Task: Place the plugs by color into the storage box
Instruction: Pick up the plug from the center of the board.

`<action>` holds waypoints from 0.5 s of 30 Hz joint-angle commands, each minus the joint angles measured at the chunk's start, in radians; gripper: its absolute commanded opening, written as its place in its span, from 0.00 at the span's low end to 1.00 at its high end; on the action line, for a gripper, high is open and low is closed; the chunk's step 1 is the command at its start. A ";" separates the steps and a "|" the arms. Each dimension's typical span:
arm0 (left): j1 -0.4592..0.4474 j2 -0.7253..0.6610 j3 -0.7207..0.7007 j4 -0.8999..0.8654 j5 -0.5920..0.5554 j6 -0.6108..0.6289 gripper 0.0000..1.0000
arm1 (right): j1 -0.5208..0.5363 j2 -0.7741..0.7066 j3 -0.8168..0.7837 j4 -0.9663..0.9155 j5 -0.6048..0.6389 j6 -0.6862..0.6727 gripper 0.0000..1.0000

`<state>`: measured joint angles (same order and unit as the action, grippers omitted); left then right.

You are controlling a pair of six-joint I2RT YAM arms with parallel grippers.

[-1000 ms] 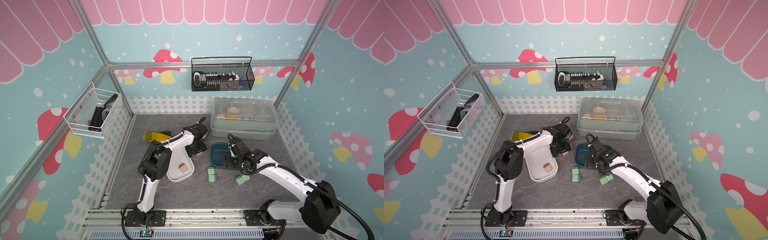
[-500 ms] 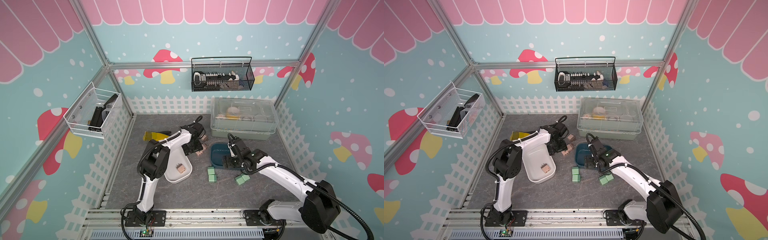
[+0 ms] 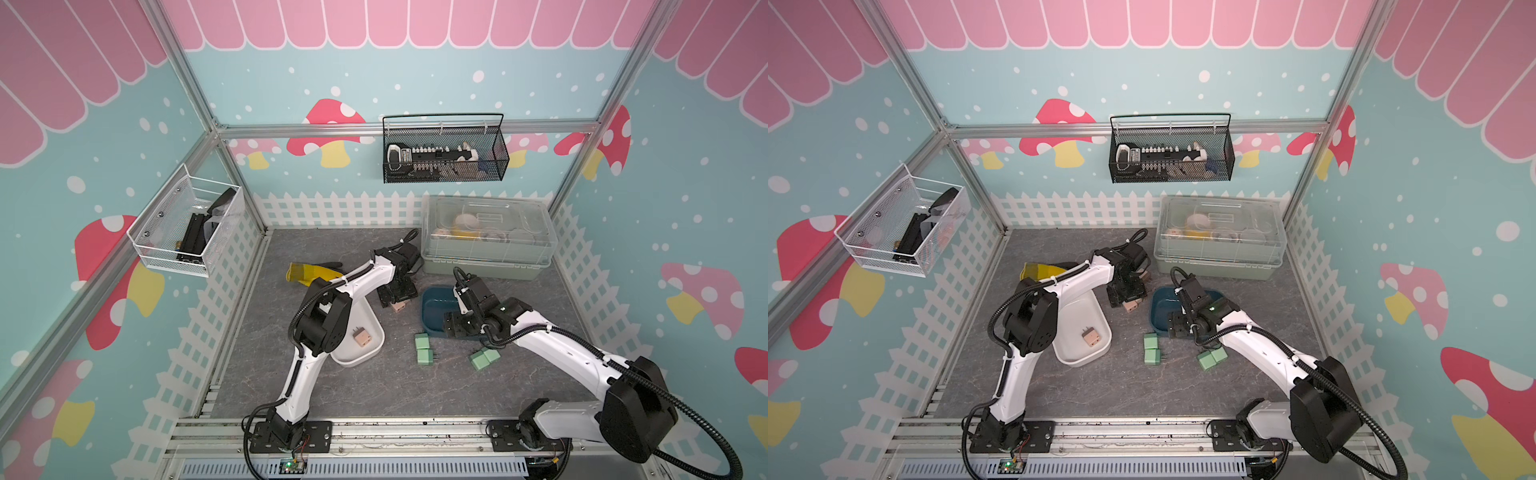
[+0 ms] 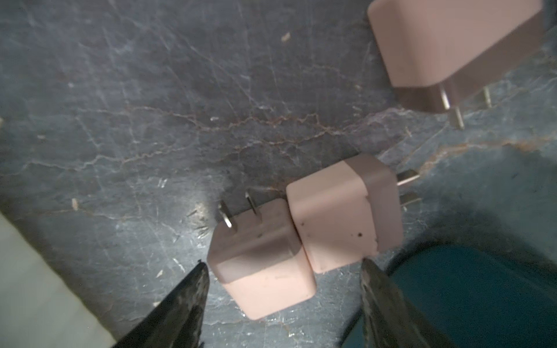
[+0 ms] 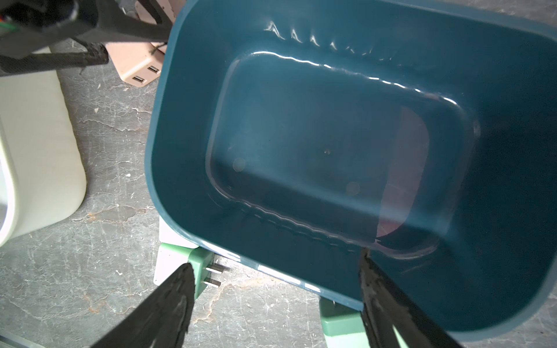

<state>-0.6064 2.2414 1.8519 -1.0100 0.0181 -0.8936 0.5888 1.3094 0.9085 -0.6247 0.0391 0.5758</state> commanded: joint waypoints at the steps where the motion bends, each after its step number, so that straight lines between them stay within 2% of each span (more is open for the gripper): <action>1: 0.012 -0.001 -0.030 -0.036 -0.048 -0.013 0.74 | -0.005 -0.012 -0.017 0.003 -0.001 -0.016 0.83; 9: 0.065 -0.064 -0.117 -0.033 -0.090 0.012 0.74 | -0.004 -0.001 -0.016 0.002 -0.005 -0.034 0.83; 15: 0.083 -0.053 -0.077 -0.035 -0.097 0.061 0.74 | -0.006 0.018 -0.008 0.008 -0.016 -0.043 0.83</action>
<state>-0.5201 2.2139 1.7466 -1.0286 -0.0437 -0.8604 0.5888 1.3113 0.8986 -0.6228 0.0319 0.5514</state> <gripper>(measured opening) 0.737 0.833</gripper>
